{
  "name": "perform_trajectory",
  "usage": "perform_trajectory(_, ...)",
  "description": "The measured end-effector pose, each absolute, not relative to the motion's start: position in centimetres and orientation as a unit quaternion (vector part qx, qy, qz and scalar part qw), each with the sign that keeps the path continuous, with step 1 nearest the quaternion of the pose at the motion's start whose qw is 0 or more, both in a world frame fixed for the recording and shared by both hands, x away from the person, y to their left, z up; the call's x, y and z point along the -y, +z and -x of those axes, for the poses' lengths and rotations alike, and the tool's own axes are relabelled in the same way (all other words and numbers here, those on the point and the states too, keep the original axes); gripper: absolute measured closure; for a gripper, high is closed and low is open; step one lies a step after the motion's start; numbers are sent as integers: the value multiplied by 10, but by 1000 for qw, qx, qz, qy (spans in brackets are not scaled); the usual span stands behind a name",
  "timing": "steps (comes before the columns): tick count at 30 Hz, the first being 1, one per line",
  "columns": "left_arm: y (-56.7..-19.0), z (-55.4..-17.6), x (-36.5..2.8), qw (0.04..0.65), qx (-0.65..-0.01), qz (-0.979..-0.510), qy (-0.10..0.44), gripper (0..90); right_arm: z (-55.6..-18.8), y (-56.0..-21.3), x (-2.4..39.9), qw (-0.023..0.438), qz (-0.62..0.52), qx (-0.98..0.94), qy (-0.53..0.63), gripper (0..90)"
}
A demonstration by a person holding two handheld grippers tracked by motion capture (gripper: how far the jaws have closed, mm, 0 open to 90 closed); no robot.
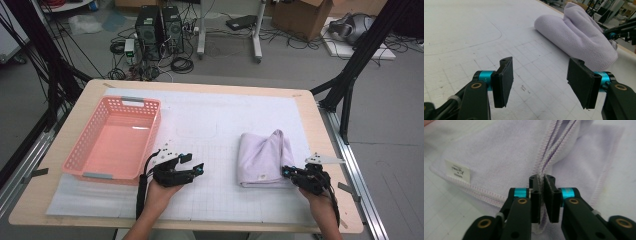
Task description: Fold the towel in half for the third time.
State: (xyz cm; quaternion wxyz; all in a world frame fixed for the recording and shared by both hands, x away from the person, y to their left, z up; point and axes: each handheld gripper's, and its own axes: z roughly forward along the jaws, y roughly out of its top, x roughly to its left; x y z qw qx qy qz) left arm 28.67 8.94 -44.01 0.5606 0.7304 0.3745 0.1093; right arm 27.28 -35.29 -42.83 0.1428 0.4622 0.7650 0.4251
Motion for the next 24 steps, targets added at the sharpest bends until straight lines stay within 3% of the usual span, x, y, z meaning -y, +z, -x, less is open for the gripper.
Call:
perform_trajectory(6,-441,-284,-92,560,-378,-729,109,385,-259,-414,367,176,-479,-758,407,853)
perform_trajectory(7,-441,-284,-92,560,-378,-729,109,385,-258,-416,369,174,-488,-757,398,813)
perform_trajectory(8,-441,-283,-93,561,-379,-727,111,385,-258,-417,371,173,-504,-753,387,696)
perform_trajectory(9,-440,-283,-94,561,-378,-728,111,385,-257,-418,373,184,-512,-747,382,670)
perform_trajectory(14,-441,-283,-95,561,-382,-726,111,385,-255,-405,365,195,-484,-741,423,683)
perform_trajectory(18,-442,-283,-95,560,-382,-727,111,386,-267,-417,347,186,-481,-762,391,630)
perform_trajectory(19,-442,-283,-95,560,-382,-727,111,386,-271,-422,347,186,-492,-764,374,659)
perform_trajectory(21,-442,-282,-94,559,-380,-729,110,385,-274,-429,349,162,-496,-764,379,835)
perform_trajectory(24,-443,-282,-95,558,-381,-729,110,386,-268,-422,355,163,-498,-757,391,869)
